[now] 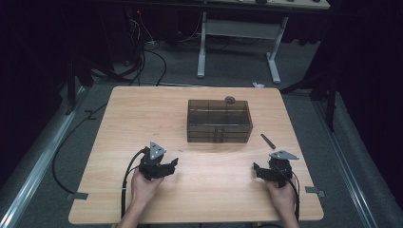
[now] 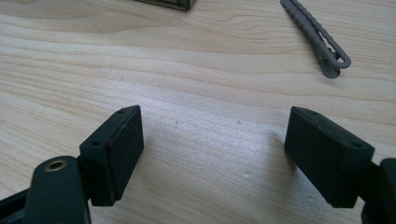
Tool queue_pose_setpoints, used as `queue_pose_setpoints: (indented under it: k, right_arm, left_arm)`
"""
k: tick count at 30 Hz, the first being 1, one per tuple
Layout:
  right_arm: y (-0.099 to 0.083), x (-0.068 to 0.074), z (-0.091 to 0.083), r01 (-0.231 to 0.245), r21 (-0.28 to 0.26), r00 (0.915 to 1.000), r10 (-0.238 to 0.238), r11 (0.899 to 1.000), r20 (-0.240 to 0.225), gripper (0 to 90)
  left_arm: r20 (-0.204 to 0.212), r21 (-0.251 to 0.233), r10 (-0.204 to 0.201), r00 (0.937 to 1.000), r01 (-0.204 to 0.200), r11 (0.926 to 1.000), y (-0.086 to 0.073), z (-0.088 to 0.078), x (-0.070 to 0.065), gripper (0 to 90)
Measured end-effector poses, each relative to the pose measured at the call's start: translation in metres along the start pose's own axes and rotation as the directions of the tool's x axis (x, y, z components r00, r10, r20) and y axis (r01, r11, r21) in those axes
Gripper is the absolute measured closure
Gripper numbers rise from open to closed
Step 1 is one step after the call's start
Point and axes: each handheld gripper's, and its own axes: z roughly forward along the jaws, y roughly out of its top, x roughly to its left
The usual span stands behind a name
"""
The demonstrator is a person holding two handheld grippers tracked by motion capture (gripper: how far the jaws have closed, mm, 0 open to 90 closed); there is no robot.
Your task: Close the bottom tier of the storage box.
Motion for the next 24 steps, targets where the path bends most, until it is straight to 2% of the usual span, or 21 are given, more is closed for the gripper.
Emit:
queue_pose_setpoints:
  k: [10, 13, 17, 20, 24]
  right_arm:
    - [0.000, 0.000, 0.000, -0.001, -0.001, 1.0000, 0.001, 1.000, -0.001, 20.6]
    - [0.000, 0.000, 0.000, 0.000, -0.002, 1.0000, 0.000, 1.000, -0.002, 20.9]
    - [0.000, 0.000, -0.001, -0.001, -0.002, 1.0000, 0.001, 1.000, -0.004, 21.5]
    - [-0.001, 0.001, -0.001, 0.003, -0.003, 1.0000, -0.003, 1.000, -0.007, 22.6]
    - [-0.001, 0.001, -0.002, 0.006, -0.008, 0.9999, -0.006, 1.000, -0.010, 24.4]
  left_arm:
    - [0.035, -0.022, 0.037, 0.9987, -0.036, 0.9991, 0.021, -0.003, -0.009, 32.9]
    - [0.059, -0.033, 0.031, 0.9978, -0.029, 0.9990, 0.027, -0.004, -0.012, 32.7]
    - [0.059, -0.035, 0.041, 0.9974, -0.039, 0.9986, 0.032, -0.002, -0.014, 31.7]
    - [0.082, -0.038, 0.030, 0.9962, -0.027, 0.9989, 0.041, 0.000, -0.014, 30.6]
    - [0.082, -0.042, 0.031, 0.9962, -0.027, 0.9987, 0.051, 0.000, -0.017, 30.4]
